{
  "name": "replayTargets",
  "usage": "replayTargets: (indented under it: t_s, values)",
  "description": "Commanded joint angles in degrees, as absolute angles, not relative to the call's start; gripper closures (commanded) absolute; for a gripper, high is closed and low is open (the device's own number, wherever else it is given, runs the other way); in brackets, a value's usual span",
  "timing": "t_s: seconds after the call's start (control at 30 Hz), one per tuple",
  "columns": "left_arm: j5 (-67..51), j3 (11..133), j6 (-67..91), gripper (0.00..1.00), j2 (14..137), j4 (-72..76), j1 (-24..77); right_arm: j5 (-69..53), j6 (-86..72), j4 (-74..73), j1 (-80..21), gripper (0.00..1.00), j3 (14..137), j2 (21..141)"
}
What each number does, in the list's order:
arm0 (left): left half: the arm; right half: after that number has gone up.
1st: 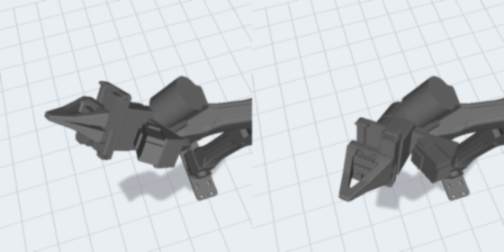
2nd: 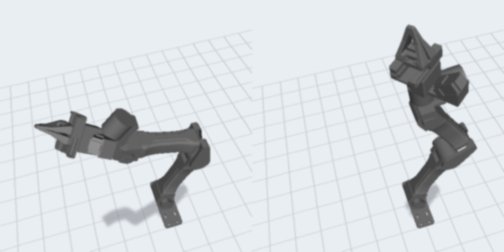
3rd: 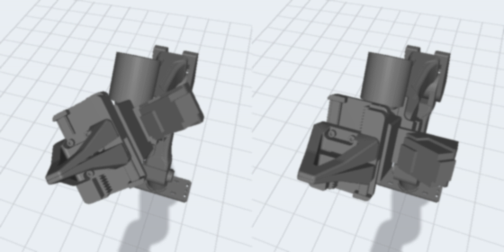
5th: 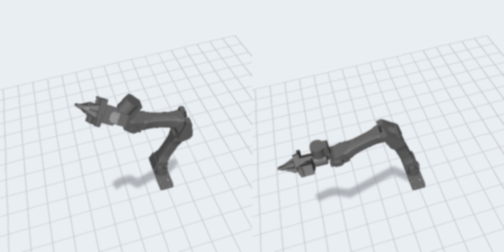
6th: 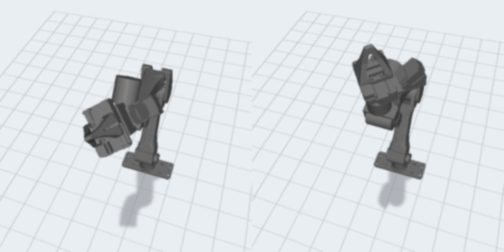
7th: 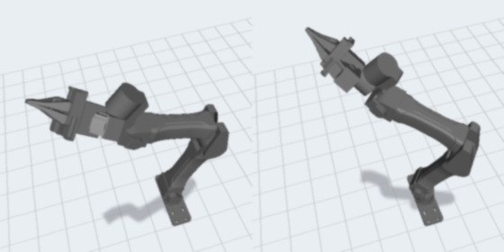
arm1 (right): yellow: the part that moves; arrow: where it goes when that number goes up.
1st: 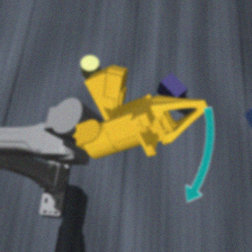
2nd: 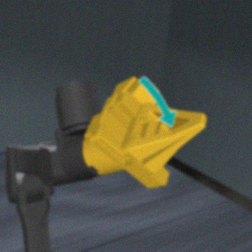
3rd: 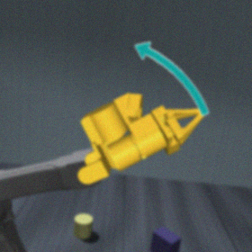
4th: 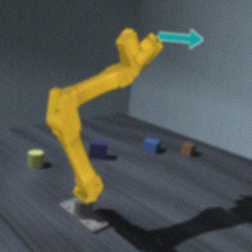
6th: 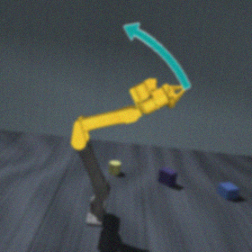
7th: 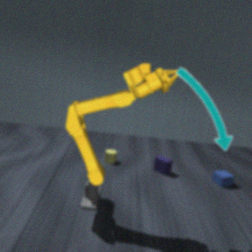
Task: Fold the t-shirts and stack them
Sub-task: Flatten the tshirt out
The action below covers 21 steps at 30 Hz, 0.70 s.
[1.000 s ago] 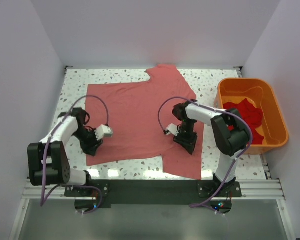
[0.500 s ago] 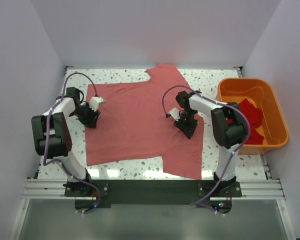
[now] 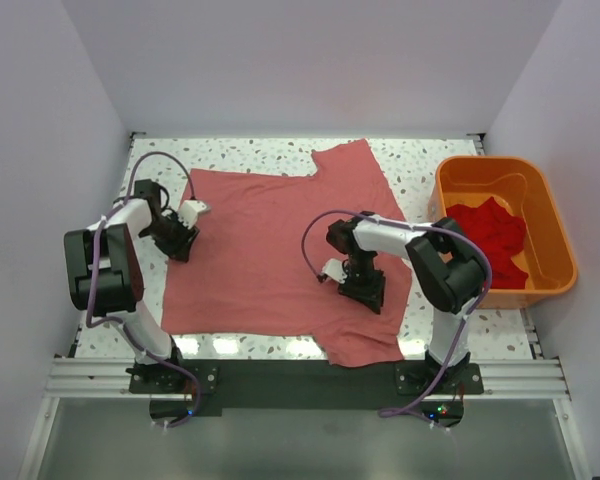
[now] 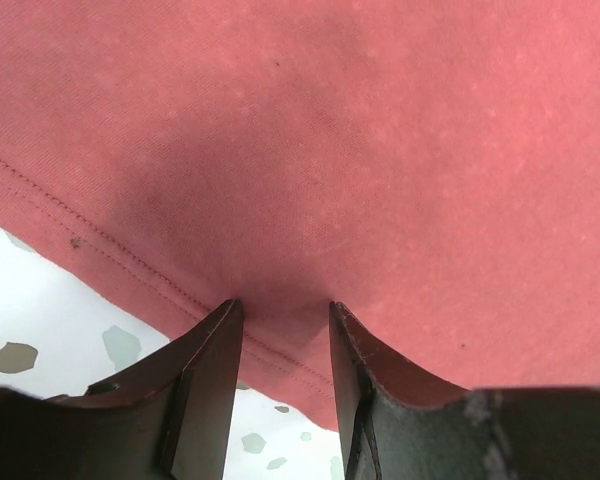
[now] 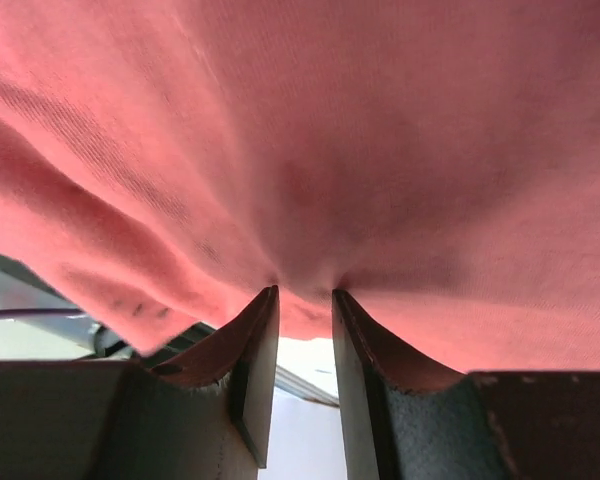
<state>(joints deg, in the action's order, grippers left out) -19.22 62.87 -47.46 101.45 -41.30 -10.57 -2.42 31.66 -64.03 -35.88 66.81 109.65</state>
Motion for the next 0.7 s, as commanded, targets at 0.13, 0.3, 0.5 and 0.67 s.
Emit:
replayTargets:
  t_s: [0.13,0.3,0.5,0.67]
  values:
    - [-29.2,70.8,-47.3,0.47,96.9,-47.1,-12.1,-10.7,29.5,-64.8,-26.9,0.64,80.3,106.3]
    - [-34.9,78.8,-34.4,0.36,99.1,-35.7,-12.1,-10.6,23.6,-58.9,-16.0,0.59,101.7,113.5]
    - [-34.6,90.7,-22.7,0.30,108.4,-27.3,-12.2,-4.9,12.1,-49.1,-10.7,0.53,123.5,128.4]
    - [-29.6,95.4,-14.7,0.29,114.4,-19.1,-12.2,2.4,7.7,-40.7,-10.5,0.45,132.6,138.1]
